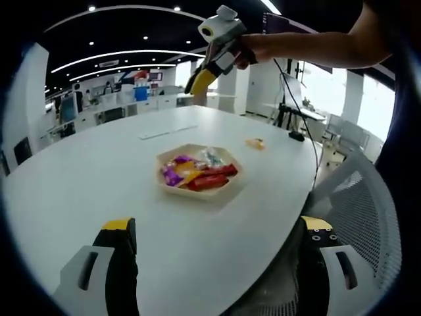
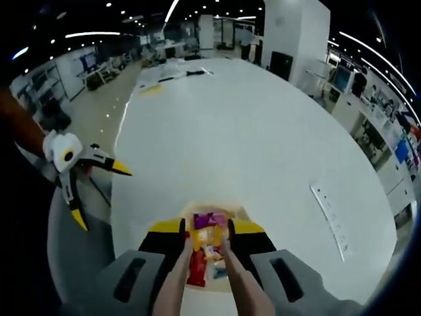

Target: Place the target food into the container with the food tongs after gripping and lifting it, then release it inside without dropping or visibly crushing the food.

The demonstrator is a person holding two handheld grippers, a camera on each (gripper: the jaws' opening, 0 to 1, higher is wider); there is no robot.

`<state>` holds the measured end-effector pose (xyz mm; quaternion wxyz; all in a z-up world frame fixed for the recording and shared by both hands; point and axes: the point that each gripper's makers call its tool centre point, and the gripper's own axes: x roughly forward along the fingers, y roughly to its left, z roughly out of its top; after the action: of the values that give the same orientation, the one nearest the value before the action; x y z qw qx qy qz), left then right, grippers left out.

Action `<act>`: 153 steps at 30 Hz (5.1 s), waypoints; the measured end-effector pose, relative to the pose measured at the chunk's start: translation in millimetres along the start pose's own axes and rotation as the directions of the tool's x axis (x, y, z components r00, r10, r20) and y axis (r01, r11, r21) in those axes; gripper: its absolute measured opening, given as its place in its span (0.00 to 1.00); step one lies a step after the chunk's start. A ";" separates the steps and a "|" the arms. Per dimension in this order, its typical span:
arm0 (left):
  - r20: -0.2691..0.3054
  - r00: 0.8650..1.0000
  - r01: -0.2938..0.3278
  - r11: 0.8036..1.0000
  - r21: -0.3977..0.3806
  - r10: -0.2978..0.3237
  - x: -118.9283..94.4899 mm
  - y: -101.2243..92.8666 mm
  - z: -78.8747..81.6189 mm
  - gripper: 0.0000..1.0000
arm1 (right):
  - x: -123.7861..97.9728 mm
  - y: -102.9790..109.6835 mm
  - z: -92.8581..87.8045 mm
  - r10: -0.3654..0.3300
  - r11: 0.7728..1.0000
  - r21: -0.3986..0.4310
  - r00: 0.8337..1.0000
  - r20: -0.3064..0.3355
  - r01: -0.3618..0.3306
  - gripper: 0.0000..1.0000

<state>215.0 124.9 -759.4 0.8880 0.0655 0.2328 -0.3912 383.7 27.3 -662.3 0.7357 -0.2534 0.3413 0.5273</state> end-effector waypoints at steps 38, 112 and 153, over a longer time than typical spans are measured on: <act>-0.045 0.998 -0.046 0.999 0.007 0.046 1.8 10.7 -10.0 0.99 | -87.7 -62.5 -127.5 -0.167 0.979 0.110 0.985 -0.041 0.170 0.27; -0.090 0.991 -0.083 0.986 0.146 0.097 16.9 3.3 -23.3 1.00 | -57.1 -81.2 -302.2 -0.093 0.995 -0.049 0.995 -0.041 0.091 0.29; -0.057 0.989 -0.130 0.986 0.104 0.137 11.9 19.9 -18.7 1.00 | -65.5 -102.4 -298.1 -0.157 0.972 0.147 0.970 -0.186 0.185 0.18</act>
<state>229.7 136.2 -782.8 0.9000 0.1376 0.2363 -0.3396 397.0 -262.9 -801.0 0.7643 -0.2656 0.4228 0.4081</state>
